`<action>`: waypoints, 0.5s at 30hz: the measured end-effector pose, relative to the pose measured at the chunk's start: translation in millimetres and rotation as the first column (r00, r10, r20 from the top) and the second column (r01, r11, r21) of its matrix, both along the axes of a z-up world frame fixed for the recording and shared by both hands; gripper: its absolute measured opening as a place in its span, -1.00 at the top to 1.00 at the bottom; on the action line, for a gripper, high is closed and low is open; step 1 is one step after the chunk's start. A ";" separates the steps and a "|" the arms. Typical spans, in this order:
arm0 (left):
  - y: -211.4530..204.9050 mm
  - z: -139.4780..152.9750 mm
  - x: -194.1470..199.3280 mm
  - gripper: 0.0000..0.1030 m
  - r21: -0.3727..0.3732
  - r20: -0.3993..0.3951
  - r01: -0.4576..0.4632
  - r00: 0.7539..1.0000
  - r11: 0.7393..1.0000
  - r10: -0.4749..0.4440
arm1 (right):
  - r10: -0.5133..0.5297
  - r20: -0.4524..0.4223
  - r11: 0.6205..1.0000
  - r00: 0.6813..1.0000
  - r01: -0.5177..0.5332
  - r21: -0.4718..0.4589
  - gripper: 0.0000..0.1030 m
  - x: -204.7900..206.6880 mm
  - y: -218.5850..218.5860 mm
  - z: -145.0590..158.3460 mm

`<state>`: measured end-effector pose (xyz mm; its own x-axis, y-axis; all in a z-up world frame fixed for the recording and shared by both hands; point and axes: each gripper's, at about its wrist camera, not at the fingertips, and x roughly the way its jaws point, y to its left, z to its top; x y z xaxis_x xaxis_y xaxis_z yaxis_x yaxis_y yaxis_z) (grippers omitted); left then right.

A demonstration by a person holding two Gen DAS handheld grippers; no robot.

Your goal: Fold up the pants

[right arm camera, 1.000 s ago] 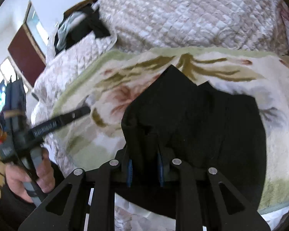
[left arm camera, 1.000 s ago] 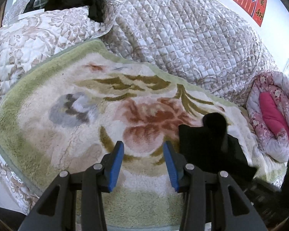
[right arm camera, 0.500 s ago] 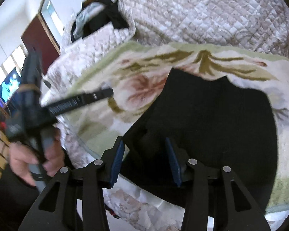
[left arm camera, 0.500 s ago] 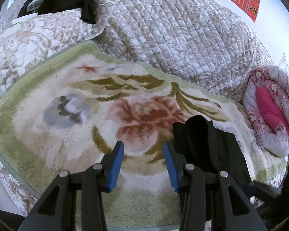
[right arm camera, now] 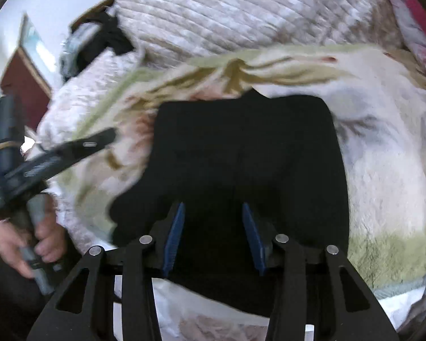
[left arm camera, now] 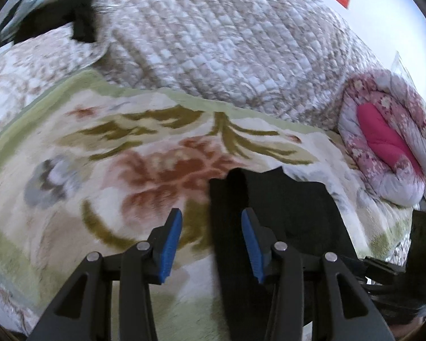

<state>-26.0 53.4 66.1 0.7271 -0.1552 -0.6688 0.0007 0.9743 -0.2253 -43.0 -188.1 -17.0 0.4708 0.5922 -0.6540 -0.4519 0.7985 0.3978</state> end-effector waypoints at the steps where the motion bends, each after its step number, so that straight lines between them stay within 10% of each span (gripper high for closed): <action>1: -5.0 0.4 4.7 0.08 0.011 -0.002 0.015 1.000 1.000 -0.015 | -0.005 -0.006 0.999 1.000 0.005 0.049 0.16 1.8 -5.3 5.1; 9: -44.4 -16.8 59.7 0.03 0.042 -0.074 0.127 0.990 0.991 -0.124 | -0.187 0.078 0.982 0.979 0.189 -0.012 0.22 50.5 -45.4 37.2; 15: -44.8 -30.2 59.4 0.74 0.051 -0.083 0.091 0.993 0.995 -0.087 | -0.239 0.046 0.968 0.970 0.241 -0.070 0.60 89.8 -54.7 17.3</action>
<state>33.5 8.6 35.9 0.6552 -0.1786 -0.7340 0.0717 0.9820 -0.1749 46.8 -242.8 0.3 0.6175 0.4090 -0.6719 -0.2564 0.9122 0.3197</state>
